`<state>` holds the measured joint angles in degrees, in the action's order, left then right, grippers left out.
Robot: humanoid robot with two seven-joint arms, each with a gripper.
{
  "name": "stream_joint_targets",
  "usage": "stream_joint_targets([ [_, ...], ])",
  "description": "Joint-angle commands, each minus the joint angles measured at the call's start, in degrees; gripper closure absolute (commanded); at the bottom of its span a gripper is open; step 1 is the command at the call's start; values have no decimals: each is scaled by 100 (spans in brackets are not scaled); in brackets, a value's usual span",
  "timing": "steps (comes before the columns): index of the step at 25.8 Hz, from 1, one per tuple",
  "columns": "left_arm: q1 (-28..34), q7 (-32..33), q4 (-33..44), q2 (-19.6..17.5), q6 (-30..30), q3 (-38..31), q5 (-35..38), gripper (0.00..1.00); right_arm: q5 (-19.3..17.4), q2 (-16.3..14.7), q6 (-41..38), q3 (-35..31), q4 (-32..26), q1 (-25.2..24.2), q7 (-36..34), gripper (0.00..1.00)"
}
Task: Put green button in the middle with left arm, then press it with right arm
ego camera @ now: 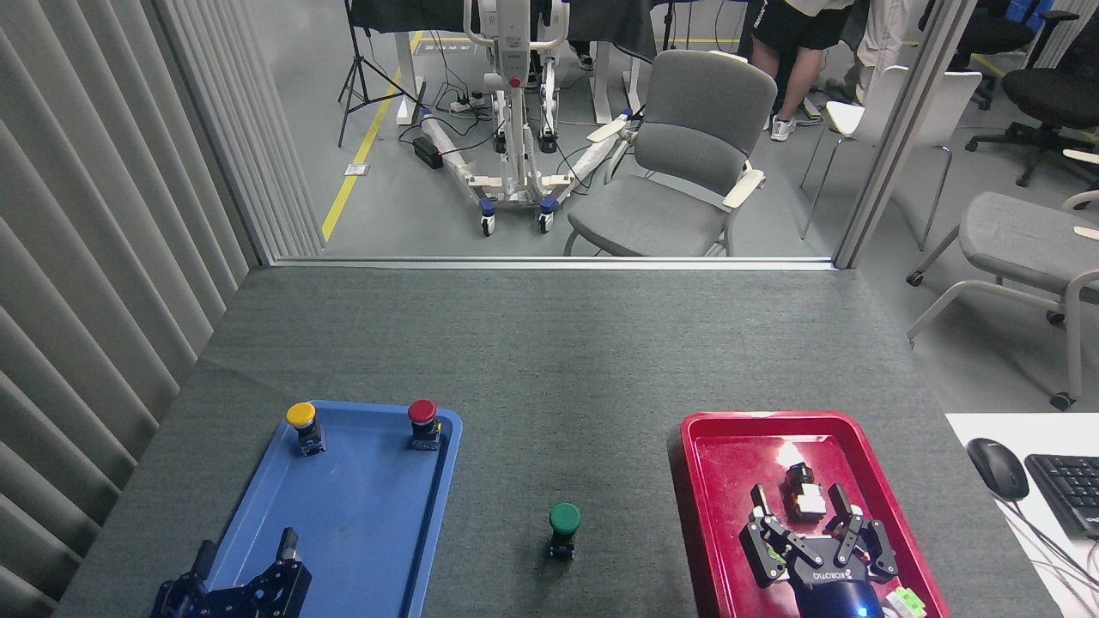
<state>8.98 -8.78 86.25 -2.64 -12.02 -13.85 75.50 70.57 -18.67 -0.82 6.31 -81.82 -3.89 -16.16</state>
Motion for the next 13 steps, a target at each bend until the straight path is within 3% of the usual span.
stream_joint_targets([
  [1, -54, 8, 58, 106, -11, 23, 0, 1, 1, 4, -85, -7, -98, -50, -28, 0],
  [13, -116, 34, 76, 115, -11, 14, -9, 1, 27, 65, -191, -7, -186, -235, -19, 0],
])
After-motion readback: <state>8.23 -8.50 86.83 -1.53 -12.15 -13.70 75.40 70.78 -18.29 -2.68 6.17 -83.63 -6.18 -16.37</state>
